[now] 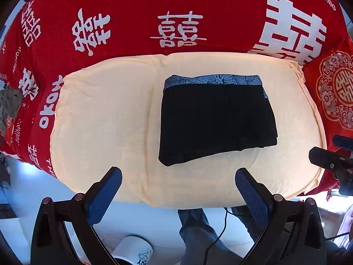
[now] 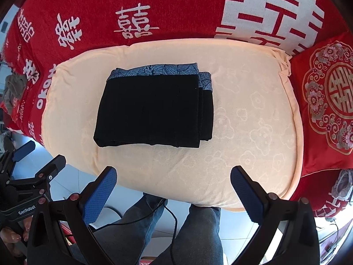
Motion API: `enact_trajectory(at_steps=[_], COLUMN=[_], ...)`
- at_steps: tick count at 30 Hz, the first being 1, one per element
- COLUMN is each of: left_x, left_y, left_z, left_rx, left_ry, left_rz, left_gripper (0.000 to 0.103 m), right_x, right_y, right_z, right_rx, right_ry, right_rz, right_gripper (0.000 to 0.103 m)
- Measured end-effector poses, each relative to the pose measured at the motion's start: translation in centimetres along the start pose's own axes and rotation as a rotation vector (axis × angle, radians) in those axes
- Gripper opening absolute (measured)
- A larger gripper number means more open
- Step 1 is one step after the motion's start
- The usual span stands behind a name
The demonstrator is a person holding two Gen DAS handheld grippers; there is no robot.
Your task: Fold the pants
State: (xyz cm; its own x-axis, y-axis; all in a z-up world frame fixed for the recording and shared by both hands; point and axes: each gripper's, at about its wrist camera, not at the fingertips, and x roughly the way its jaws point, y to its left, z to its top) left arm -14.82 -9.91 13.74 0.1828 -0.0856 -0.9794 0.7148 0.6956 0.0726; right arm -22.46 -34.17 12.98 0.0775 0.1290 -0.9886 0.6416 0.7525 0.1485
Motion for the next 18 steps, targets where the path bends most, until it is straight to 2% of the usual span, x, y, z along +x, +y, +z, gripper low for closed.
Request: enact_trajectory(at_steps=[18], left_x=[0.8], left_y=[0.5], left_z=[0.1], left_rx=[-0.02], left_ry=[0.021], left_rz=[-0.001], left_gripper=[0.103], right_x=[0.6], right_y=[1.5], right_z=[0.2], right_rx=[-0.059], right_ry=[0.017], right_rz=[-0.027], right_gripper=[0.103])
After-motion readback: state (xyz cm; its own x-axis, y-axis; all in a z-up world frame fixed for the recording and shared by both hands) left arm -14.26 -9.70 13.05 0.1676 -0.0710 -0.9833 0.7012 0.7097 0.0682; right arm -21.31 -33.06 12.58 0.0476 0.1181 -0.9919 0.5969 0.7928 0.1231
